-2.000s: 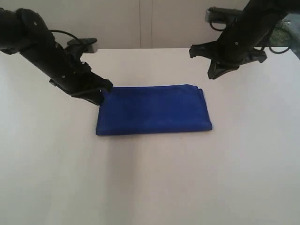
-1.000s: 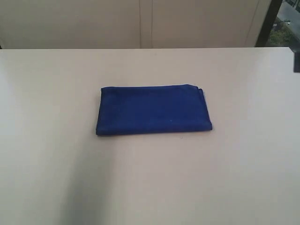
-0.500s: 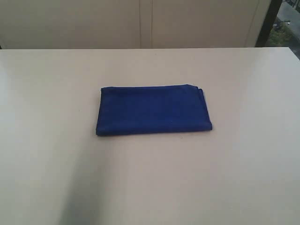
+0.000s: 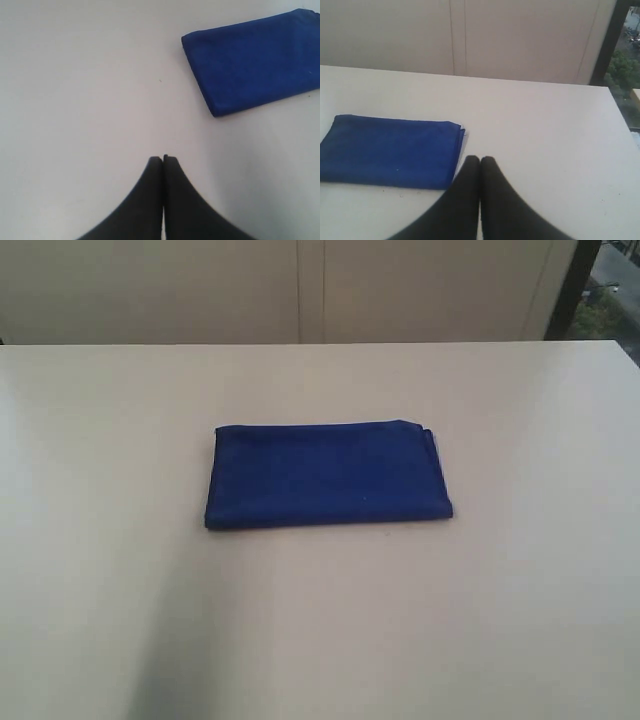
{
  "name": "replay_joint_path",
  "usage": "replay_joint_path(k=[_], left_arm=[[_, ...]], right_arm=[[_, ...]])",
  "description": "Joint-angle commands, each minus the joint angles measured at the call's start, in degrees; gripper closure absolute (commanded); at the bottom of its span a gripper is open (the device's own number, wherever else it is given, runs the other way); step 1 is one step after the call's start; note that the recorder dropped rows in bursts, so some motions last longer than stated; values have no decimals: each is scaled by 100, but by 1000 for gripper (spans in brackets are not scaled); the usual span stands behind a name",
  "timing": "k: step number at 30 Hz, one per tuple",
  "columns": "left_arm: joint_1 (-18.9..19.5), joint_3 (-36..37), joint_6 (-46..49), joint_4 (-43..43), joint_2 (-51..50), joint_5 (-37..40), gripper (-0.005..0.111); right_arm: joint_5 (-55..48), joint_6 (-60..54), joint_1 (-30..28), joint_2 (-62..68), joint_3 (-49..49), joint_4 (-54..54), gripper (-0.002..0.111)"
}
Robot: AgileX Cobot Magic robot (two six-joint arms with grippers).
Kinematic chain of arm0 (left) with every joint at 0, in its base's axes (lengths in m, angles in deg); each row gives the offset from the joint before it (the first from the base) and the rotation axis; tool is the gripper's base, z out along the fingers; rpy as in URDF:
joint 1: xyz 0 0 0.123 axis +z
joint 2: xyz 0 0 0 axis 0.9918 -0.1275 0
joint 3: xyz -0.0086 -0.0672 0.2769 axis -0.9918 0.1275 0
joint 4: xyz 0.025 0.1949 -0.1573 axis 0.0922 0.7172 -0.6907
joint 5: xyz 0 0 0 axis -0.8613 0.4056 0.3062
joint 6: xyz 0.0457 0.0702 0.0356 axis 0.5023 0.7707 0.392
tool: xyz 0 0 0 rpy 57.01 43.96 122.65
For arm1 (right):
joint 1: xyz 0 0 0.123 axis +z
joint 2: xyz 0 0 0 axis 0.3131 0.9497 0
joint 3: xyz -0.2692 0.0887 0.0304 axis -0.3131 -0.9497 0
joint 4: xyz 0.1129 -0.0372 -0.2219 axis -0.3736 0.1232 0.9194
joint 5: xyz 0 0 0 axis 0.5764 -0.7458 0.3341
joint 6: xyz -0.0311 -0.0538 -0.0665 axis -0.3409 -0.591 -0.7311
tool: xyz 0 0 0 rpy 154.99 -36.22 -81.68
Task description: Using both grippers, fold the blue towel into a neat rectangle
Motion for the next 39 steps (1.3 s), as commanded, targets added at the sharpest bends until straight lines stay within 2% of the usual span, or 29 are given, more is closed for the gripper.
replay_joint_path(k=[1,10,13,18,27,39], left_arm=[[3,38,34,-32,40,61,107],[3,38,34,-32,40,61,107],[3,38,34,-32,40,61,107],[3,38,34,-32,40,-10,107],[3,38,34,-32,40,1,107],[3,38,34,-32,40,1,107]], right_arm=[[110,-59,-332,-634,-527,68,108],[276,-59,-730,-1851,-1685,108,108],[276,-59,-800,-1851,-1947,145,108],[862,-59,-816,-1851,-2269,369,108],[979,-59,-816,-1851,-2799,366,108],[1256,-59,-816,-1851,-3057,366,108]])
